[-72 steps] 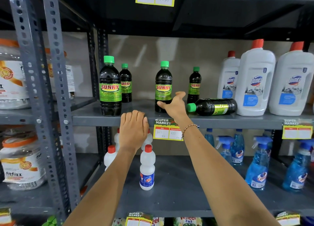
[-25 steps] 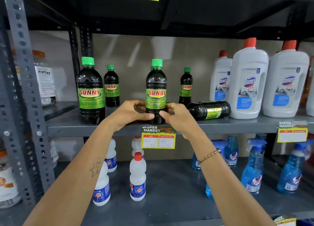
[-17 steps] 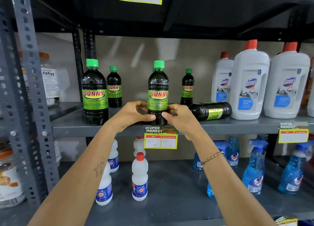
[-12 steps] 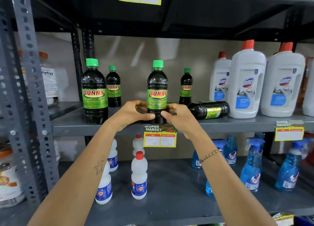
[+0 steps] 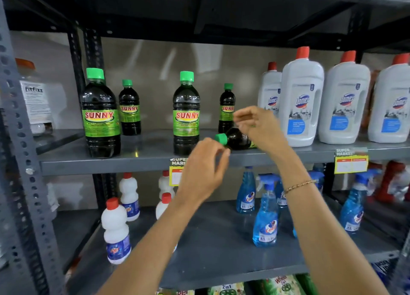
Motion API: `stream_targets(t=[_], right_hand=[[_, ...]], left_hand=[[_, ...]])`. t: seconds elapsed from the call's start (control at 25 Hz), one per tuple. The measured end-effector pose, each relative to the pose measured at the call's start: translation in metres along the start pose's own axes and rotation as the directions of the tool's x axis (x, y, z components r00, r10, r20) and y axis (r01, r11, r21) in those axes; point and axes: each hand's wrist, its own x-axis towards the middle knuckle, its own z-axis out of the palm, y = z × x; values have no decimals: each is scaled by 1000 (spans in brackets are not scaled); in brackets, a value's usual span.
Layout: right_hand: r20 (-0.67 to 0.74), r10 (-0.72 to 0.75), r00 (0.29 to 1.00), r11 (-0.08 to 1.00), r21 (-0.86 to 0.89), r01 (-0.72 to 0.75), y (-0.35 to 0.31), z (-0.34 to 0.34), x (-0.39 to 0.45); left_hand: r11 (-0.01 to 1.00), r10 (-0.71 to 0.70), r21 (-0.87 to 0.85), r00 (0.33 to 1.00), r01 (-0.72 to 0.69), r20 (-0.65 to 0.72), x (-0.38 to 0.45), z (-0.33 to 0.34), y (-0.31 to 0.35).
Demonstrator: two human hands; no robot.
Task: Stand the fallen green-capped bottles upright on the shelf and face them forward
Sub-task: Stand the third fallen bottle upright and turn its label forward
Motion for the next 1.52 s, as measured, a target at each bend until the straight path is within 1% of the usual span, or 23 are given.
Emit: stream_targets(t=[0.04,0.08,0.12,0.16,0.2,0.24,0.28,0.36,0.44,0.52,0.6,0.64,0.72,0.8,0.88,0.96,1.04,1.2,1.28,1.4,1.52], right_hand=[[40,-35,999,995,-89,39,7,-18,7],[119,-46,992,979,-191,69,14,-33,15],[237,-7,971,958,-278,75,22,-46,23],[371,77,926,930,-362,67,30,-57,31],[479,171,861,891,-448,72,36,-62,38],[546,231,805,854,-510,101,41,-63,45],[583,247,774,828,-542,144,45,-61,51],[620,227,751,807,-551,211,51,-53,62],[632,228,741,809,-546,217,56,-48,72],[600,207,773,802,-557,218,61,-45,76],[528,140,837,786,-574,230,68,-42,76],[480,86,873,799,-557,227,72,-40,75],[344,9,939,893,-425,147,76,-37,72],[182,9,983,978,-206,29,74,-34,66],[87,60,994,998,19,-62,72,-25,61],[82,140,987,976,158,-152,69,-14,53],[96,205,974,947,231,-222,66,-6,46],[124,193,973,952,215,-216,68,-1,37],[163,193,968,950,216,-226,73,-2,35],[247,224,943,918,272,-289,78,-5,35],[249,252,935,881,342,-328,79,-6,37]], left_hand=[[992,38,119,999,-42,31,-3,21,5],[974,24,224,999,-31,32,-4,39,7],[953,-30,302,999,25,13,-4,51,6],[929,-92,357,995,96,-27,-4,63,7],[901,-140,404,988,157,-71,-3,72,7],[874,-173,440,978,207,-117,-2,80,6],[849,-191,467,968,245,-160,-1,88,6],[816,-199,502,954,287,-223,0,94,6],[779,-207,542,945,317,-255,-1,99,8],[747,-209,578,942,328,-264,-2,100,8],[735,-188,607,951,303,-247,-2,99,8],[728,-168,631,962,268,-215,-1,98,6],[702,-129,691,985,172,-114,1,93,2],[691,-84,717,995,95,-51,3,89,-4],[694,-37,719,999,43,-24,3,86,-11],[689,-2,725,1000,22,-29,3,84,-14],[685,0,728,999,32,-43,2,85,-14],[697,-15,715,998,56,-63,-3,87,-11],[710,-25,701,998,63,-64,-3,86,-10],[725,-15,686,997,59,-70,-6,86,-10],[736,-22,675,998,59,-64,-4,84,-9]])
